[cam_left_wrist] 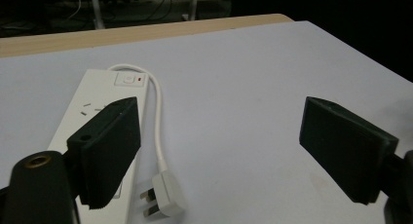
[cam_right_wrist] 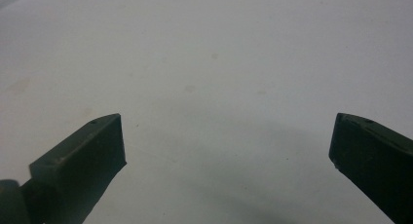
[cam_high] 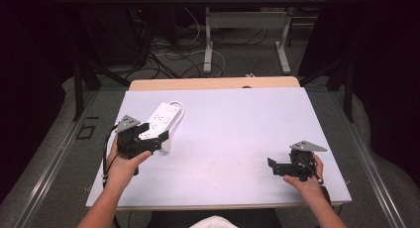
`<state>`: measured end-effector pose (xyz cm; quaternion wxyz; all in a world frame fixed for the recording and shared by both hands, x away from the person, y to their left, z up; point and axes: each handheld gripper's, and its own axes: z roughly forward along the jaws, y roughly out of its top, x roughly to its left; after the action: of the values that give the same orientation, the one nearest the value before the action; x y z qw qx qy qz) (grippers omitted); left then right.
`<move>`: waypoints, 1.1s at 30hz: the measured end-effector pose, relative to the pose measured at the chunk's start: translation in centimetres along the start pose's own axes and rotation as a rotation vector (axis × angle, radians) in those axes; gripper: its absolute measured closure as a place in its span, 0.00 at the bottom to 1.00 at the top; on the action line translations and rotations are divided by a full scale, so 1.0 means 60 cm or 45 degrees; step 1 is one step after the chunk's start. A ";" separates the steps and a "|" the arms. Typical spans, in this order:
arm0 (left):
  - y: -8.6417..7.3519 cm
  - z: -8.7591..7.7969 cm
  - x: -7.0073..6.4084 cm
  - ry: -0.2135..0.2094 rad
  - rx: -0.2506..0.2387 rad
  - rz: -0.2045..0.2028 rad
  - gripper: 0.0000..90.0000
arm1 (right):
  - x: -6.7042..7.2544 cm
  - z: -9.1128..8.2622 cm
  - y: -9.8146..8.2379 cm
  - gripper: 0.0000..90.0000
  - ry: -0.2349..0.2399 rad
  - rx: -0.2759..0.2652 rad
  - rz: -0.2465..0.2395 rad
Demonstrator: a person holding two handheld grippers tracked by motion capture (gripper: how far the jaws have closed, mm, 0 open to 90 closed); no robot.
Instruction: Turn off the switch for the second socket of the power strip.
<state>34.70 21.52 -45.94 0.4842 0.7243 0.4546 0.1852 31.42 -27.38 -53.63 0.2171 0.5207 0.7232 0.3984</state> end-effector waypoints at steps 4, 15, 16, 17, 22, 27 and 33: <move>-0.007 -0.004 0.004 0.004 0.011 0.000 0.06 | 0.000 0.000 0.000 0.00 0.001 -0.001 -0.002; -0.027 -0.011 0.005 0.020 -0.003 -0.007 0.00 | 0.001 0.000 0.000 0.00 0.001 -0.002 -0.002; -0.030 -0.012 0.005 0.021 -0.003 -0.017 0.00 | 0.002 0.000 0.000 0.00 0.001 -0.001 -0.001; -0.032 -0.012 0.006 0.029 -0.008 -0.010 0.00 | 0.002 0.000 0.000 0.00 0.001 -0.001 -0.001; -0.042 -0.015 0.011 0.048 -0.019 -0.037 0.00 | 0.002 -0.001 0.000 0.00 0.001 -0.002 -0.001; -0.053 -0.020 0.018 0.070 -0.024 -0.044 0.00 | 0.002 -0.001 0.000 0.00 0.001 -0.002 -0.001; -0.070 -0.025 0.023 0.108 -0.030 -0.030 0.00 | 0.002 -0.001 0.000 0.00 0.001 -0.002 -0.001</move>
<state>32.36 23.97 -49.12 0.4752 0.7045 0.4811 0.2155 31.36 -27.30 -53.61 0.2172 0.5201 0.7232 0.3991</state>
